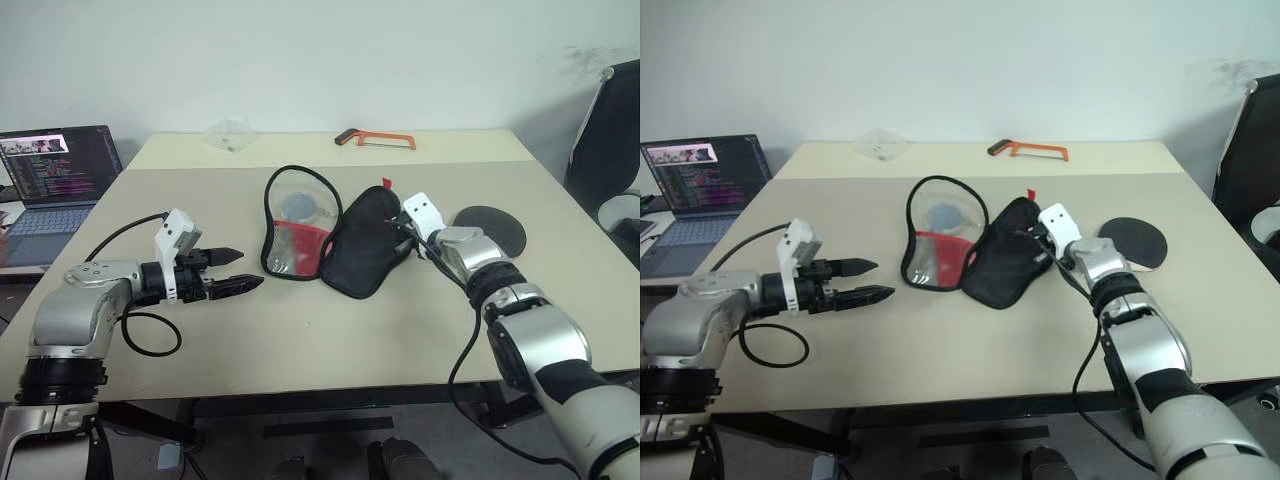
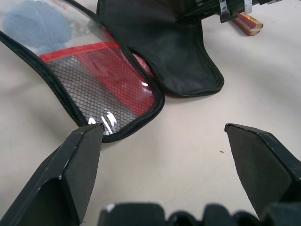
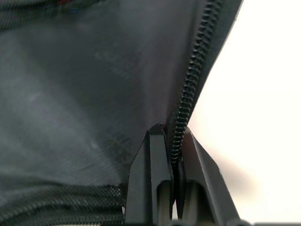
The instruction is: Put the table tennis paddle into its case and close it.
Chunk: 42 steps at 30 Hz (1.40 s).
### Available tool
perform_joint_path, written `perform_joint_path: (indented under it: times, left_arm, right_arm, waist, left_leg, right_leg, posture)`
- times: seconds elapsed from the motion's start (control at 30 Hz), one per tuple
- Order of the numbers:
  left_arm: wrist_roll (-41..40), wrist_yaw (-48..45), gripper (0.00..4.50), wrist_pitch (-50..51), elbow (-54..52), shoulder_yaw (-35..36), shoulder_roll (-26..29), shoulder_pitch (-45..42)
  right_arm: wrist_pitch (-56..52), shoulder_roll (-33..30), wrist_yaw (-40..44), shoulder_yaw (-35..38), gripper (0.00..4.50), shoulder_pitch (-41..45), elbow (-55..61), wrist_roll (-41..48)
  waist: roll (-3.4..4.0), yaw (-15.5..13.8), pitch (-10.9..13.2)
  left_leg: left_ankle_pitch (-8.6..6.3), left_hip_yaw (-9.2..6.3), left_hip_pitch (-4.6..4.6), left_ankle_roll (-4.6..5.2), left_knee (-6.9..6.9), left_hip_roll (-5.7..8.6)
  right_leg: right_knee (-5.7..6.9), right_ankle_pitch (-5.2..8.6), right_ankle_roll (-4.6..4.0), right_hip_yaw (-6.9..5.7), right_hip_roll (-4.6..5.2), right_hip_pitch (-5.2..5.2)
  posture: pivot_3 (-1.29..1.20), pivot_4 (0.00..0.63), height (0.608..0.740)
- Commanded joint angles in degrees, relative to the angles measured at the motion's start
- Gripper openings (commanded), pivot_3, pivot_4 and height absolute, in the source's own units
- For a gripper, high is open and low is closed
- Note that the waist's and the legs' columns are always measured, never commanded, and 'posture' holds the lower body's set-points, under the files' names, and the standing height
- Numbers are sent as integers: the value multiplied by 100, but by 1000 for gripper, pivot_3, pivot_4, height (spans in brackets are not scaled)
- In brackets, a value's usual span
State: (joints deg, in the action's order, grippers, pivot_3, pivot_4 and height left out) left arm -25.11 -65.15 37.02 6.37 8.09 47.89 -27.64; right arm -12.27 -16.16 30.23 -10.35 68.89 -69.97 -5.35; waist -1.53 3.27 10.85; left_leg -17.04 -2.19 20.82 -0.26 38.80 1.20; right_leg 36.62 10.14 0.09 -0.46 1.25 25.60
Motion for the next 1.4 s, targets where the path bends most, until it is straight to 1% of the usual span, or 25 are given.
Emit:
perform_joint_path:
  times: [0.03,0.1,0.27,0.5,0.6,0.83,0.97,1.07,1.13,1.23,1.3,1.33,1.4]
  left_arm:
    - [-84,19,4500,-48,-184,52,37,-32]
    - [-107,34,4500,-22,-246,81,50,24]
    - [-201,122,4500,64,-457,162,77,203]
    - [-318,262,4500,151,-679,273,137,424]
    - [-319,273,4500,153,-673,266,136,411]
    - [-233,259,4500,56,-488,78,46,207]
    - [-193,211,4500,-16,-342,-8,16,107]
    - [-158,186,4500,-72,-238,-65,-14,38]
    - [-145,174,4500,-115,-170,-102,-29,-12]
    - [-229,73,4500,-102,-121,-58,13,-52]
    - [-264,-6,4500,-78,-105,-5,91,-49]
    - [-270,-46,4500,-67,-102,11,130,-44]
    - [-266,-112,4500,-64,-82,21,192,-36]
  right_arm:
    - [639,-82,-82,-160,27,374,-350,-427]
    - [930,-68,-262,-325,27,485,-517,-723]
    - [1332,18,-621,-428,27,627,-715,-1132]
    - [1247,138,-1106,-25,27,728,-799,-1051]
    - [1229,138,-1242,139,638,722,-801,-1033]
    - [1202,80,-1460,475,3093,808,-765,-967]
    - [1017,-2,-1349,777,4492,915,-717,-744]
    - [958,-57,-1272,812,4492,960,-647,-737]
    - [785,-86,-1121,957,4492,982,-559,-555]
    - [140,-53,-898,1355,4492,962,-195,-40]
    - [-653,46,-732,1617,4492,737,420,381]
    - [-1161,110,-653,1696,4492,531,924,573]
    - [-2237,239,-784,1796,4492,-2,2171,823]
  waist:
    - [0,-1,0]
    - [0,-1,0]
    - [1,-1,0]
    - [1,-2,0]
    - [1,-2,0]
    - [1,-2,1]
    - [1,-3,1]
    - [1,-2,1]
    - [1,-2,1]
    - [1,-1,1]
    - [2,-1,2]
    - [2,-1,2]
    - [2,-9,1]
  left_leg:
    - [0,-1,0,0,0,0]
    - [0,-1,1,-1,0,1]
    - [0,-3,2,-2,0,0]
    - [1,-6,2,-3,0,0]
    - [1,-6,2,-3,0,1]
    - [0,-4,2,-2,0,1]
    - [0,-4,1,-2,0,1]
    - [0,-3,2,-2,0,1]
    - [0,-3,2,-2,0,1]
    - [0,-4,2,-2,0,0]
    - [0,-4,2,-2,-1,-1]
    - [0,-4,3,-2,-2,-2]
    - [0,-7,3,-1,-2,-4]
  right_leg:
    - [0,0,0,2,2,0]
    - [1,0,0,3,4,0]
    - [0,0,-1,5,13,2]
    - [2,0,-3,5,17,2]
    - [2,0,-3,4,17,2]
    - [2,0,-3,4,16,2]
    - [2,1,-4,4,16,1]
    - [1,1,-4,4,16,1]
    - [1,1,-4,4,16,1]
    - [3,1,-4,4,16,2]
    - [3,1,-4,4,16,2]
    - [3,1,-4,4,16,3]
    - [4,2,-5,2,16,3]
  posture:
    - [0,150,740]
    - [0,150,740]
    - [0,150,740]
    - [0,150,740]
    - [0,150,740]
    - [0,150,740]
    - [0,150,740]
    - [0,150,740]
    - [0,150,740]
    - [0,150,740]
    - [0,150,740]
    - [0,150,740]
    - [0,150,740]
